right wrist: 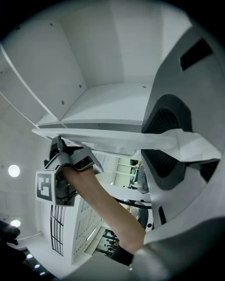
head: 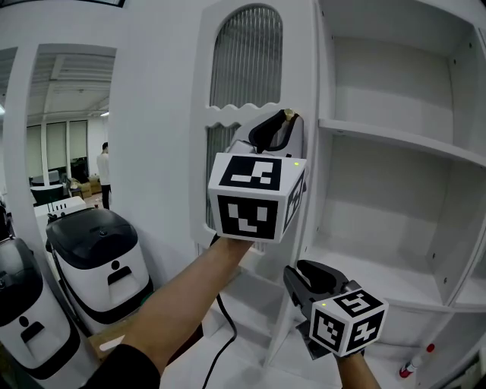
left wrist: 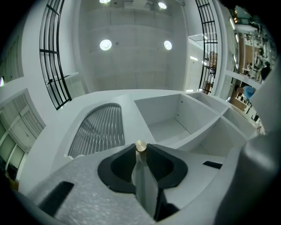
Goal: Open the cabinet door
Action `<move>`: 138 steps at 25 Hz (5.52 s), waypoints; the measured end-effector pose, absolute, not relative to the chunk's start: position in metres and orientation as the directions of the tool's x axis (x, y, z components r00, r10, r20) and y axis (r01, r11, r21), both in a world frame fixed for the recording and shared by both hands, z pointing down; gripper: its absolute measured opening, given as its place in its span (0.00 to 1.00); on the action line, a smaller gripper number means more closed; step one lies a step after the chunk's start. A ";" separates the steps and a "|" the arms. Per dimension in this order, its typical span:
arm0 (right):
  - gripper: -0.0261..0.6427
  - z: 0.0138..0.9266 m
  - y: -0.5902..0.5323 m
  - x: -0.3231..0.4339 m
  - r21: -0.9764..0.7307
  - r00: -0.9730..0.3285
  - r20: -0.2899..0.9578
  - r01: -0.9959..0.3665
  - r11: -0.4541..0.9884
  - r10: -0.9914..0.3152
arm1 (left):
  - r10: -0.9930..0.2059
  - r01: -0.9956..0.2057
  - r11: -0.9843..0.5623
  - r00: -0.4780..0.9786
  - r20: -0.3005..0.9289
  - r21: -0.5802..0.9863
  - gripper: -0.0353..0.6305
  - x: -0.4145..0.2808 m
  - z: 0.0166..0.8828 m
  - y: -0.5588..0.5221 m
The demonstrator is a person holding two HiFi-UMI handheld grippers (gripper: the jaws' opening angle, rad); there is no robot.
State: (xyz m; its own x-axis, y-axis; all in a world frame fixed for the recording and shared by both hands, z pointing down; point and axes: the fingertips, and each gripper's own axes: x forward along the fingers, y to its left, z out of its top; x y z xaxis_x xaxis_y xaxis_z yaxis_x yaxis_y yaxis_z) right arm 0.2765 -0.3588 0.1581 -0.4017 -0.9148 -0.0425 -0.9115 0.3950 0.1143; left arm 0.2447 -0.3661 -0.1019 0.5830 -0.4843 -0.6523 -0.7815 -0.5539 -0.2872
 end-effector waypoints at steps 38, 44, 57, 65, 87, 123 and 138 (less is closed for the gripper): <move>0.16 0.184 -0.371 0.271 0.037 -0.450 -0.035 -0.893 0.448 -0.893 | -0.644 -0.823 -0.517 0.555 -0.526 -0.235 0.10 0.201 0.004 -0.370; 0.16 0.182 -0.364 0.260 0.035 -0.441 -0.039 -0.898 0.440 -0.897 | -0.717 -0.838 -0.506 0.540 -0.442 -0.204 0.09 0.180 0.049 -0.368; 0.15 0.181 -0.352 0.252 0.037 -0.460 -0.070 -0.888 0.459 -0.885 | -0.851 -0.893 -0.432 0.450 -0.270 -0.127 0.08 0.154 0.140 -0.358; 0.14 0.183 -0.339 0.240 0.034 -0.472 -0.077 -0.882 0.470 -0.878 | -0.893 -0.912 -0.406 0.410 -0.184 -0.062 0.07 0.144 0.179 -0.358; 0.14 0.184 -0.303 0.178 0.069 -0.501 -0.082 -0.865 0.497 -0.861 | -0.906 -0.917 -0.384 0.396 -0.149 -0.104 0.07 0.107 0.180 -0.329; 0.16 0.180 -0.284 0.028 0.104 -0.486 -0.132 -0.873 0.476 -0.864 | -0.910 -0.925 -0.374 0.381 -0.165 -0.074 0.07 -0.027 0.177 -0.310; 0.19 0.179 -0.314 -0.048 0.126 -0.491 -0.142 -0.870 0.476 -0.859 | -0.913 -0.925 -0.371 0.379 -0.155 -0.079 0.07 -0.091 0.179 -0.323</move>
State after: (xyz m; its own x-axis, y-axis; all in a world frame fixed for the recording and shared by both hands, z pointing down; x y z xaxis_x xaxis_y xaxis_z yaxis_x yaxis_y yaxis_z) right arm -0.0476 -0.3137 0.1790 -0.4909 -0.8595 -0.1423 -0.8703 0.4762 0.1261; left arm -0.0909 -0.3232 0.1790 0.3786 -0.9126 -0.1545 -0.9254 -0.3706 -0.0787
